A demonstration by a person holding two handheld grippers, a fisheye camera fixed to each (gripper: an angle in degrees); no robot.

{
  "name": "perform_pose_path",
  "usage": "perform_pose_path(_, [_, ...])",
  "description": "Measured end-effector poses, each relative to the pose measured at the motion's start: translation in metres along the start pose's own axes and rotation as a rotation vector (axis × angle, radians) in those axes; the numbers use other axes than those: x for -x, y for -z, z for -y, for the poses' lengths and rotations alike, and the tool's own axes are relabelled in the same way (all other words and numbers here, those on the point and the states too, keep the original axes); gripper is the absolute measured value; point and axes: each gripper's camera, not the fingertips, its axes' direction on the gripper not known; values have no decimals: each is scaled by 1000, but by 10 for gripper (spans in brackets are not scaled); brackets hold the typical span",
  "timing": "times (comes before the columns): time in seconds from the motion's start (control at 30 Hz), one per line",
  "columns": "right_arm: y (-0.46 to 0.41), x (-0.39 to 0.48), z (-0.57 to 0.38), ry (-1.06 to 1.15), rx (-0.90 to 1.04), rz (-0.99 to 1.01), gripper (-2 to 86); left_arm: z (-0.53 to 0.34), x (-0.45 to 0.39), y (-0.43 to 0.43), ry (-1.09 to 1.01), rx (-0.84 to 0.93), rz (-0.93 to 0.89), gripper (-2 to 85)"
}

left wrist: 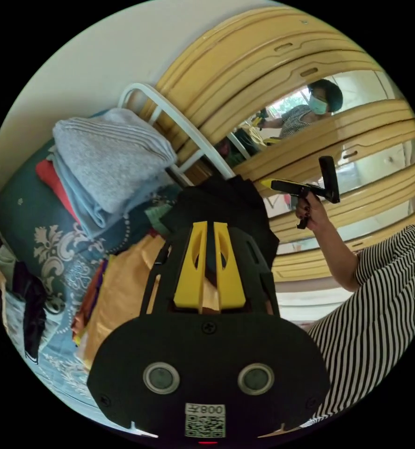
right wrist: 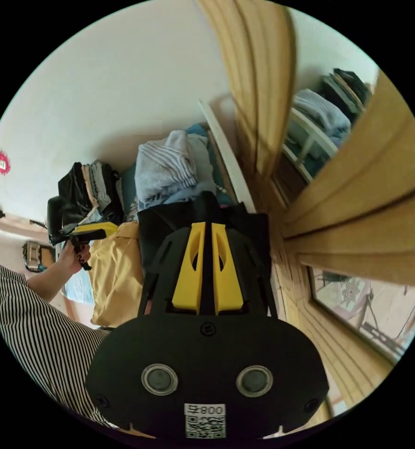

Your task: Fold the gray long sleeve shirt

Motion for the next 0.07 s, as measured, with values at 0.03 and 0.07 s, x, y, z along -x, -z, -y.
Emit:
perform_pose_path(0.03, [10, -13, -16, -42, -9, -8, 48, -7, -6, -4, 6, 20, -25, 18])
perform_pose_path(0.07, [18, -25, -30, -82, -13, -15, 56, -10, -8, -6, 12, 25, -42, 19])
